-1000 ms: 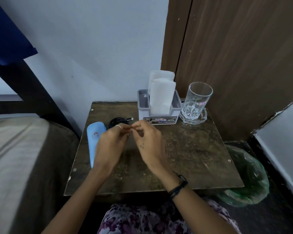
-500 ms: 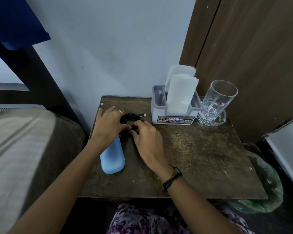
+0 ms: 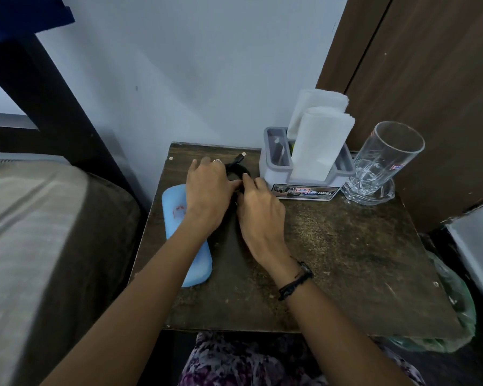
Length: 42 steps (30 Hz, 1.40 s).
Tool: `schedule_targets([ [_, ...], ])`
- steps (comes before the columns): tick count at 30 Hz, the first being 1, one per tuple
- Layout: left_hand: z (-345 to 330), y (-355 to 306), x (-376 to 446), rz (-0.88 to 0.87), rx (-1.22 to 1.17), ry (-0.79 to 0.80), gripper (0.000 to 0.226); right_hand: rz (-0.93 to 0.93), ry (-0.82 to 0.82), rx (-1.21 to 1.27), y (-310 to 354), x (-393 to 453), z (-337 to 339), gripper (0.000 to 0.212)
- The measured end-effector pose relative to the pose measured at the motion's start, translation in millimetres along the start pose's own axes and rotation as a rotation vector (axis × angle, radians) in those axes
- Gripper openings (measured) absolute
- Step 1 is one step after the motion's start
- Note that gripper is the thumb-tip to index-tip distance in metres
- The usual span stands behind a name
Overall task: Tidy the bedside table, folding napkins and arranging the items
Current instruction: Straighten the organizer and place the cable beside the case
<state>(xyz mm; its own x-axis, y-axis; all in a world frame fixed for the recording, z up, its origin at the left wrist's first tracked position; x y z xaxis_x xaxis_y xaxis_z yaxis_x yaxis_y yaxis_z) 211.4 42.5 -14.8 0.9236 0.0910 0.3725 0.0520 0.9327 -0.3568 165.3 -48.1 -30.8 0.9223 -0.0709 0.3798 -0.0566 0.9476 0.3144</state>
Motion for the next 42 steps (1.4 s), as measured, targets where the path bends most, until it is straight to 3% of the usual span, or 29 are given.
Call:
schedule_targets([
  [10,15,2,-14,0.061,-0.152,0.06,0.035,-0.036,-0.003,0.044,1,-7,13,0.044],
  [13,38,2,-35,-0.011,-0.305,-0.005,0.025,-0.073,-0.039,0.246,7,-21,31,0.024],
  [16,53,-3,-64,-0.168,-0.37,0.005,0.023,-0.09,-0.017,0.409,16,-38,40,0.02],
  [19,61,8,-91,-0.1,-0.415,-0.017,0.037,-0.084,0.094,0.516,25,-55,39,0.032],
  [22,74,29,-117,0.002,-0.461,-0.064,0.057,-0.11,0.321,0.634,31,-73,28,0.052],
  [26,73,58,-137,0.154,-0.58,0.031,0.086,-0.082,0.531,0.624,36,-91,17,0.083],
  [29,64,73,-143,0.207,-0.547,0.127,0.087,-0.063,0.493,0.627,40,-93,16,0.085],
  [34,57,80,-129,0.248,-0.593,0.143,0.085,-0.032,0.397,0.623,45,-80,14,0.076],
  [42,42,88,-79,0.155,-0.44,0.213,0.091,0.017,0.294,0.593,51,-41,0,0.061],
])
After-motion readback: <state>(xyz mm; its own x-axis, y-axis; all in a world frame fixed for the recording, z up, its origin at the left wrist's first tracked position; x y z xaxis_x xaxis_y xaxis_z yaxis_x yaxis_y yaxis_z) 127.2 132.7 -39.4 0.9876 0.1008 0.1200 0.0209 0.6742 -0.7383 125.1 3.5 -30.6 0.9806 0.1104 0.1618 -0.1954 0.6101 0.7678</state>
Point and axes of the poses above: each hand's wrist, its own x-axis towards the middle knuckle, its own z-axis out of the back of the hand, y = z × x, the point moved 6 cm from there along x, towards the middle knuckle, and after that the axes turned 11 degrees about -y, right-handed, at the moved point
